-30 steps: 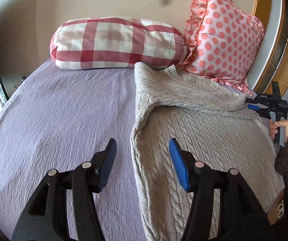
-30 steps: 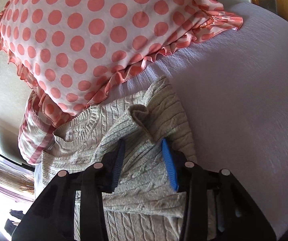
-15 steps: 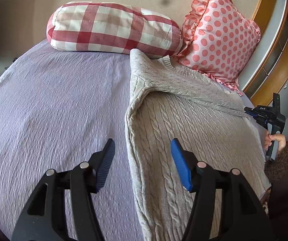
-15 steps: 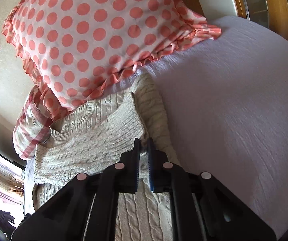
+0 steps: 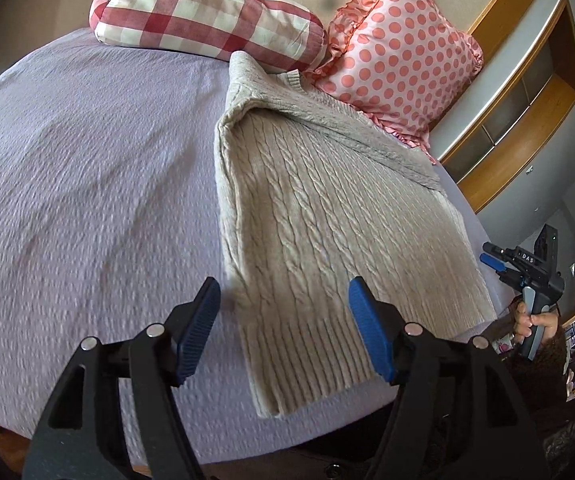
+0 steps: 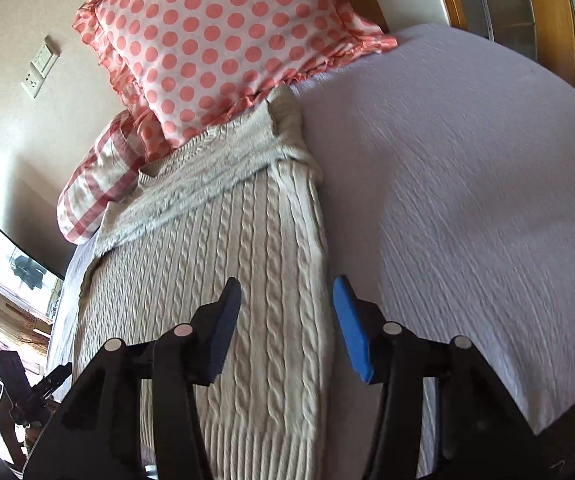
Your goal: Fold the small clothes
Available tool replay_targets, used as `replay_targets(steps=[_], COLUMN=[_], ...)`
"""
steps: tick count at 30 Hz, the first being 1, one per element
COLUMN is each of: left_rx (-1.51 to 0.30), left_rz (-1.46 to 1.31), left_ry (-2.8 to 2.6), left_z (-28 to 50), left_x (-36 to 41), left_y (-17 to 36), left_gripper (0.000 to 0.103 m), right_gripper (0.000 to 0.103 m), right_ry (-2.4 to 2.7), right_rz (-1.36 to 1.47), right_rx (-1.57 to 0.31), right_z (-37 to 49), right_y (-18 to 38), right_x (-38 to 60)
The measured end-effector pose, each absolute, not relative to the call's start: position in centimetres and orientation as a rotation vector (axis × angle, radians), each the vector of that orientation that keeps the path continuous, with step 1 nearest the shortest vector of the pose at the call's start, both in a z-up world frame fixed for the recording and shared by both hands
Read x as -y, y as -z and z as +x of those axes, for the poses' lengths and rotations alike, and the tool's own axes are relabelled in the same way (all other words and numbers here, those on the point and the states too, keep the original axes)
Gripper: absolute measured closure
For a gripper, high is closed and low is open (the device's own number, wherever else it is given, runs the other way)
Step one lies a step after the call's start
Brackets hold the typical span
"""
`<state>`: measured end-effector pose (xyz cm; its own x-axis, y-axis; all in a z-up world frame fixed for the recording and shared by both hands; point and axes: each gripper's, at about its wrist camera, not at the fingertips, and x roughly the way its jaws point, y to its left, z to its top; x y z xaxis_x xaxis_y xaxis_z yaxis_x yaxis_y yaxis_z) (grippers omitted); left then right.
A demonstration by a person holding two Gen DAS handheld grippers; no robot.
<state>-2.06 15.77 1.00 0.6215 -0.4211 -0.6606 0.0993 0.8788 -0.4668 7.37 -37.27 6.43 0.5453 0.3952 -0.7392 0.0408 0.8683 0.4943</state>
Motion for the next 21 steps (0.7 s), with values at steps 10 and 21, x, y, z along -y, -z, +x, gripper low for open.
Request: replay_targets(steps=[10,21], left_rx=[-0.853,-0.723], left_rz=[-0.462,-0.603], left_ry=[0.335,0.380], left_z=[-5.8,1.5], left_x=[-14.2,-17.8], left_y=[0.3,-4.3], left_gripper=[0.085,0.095], right_gripper=[0.094,0.095], right_ry=[-0.409,-0.519], right_rz=[0.564,0.786], right_rx=[-0.990,-0.616], right_z=[0.1,7.3], right_y=[-4.7,-12.7], right_x=[36.2,38.5])
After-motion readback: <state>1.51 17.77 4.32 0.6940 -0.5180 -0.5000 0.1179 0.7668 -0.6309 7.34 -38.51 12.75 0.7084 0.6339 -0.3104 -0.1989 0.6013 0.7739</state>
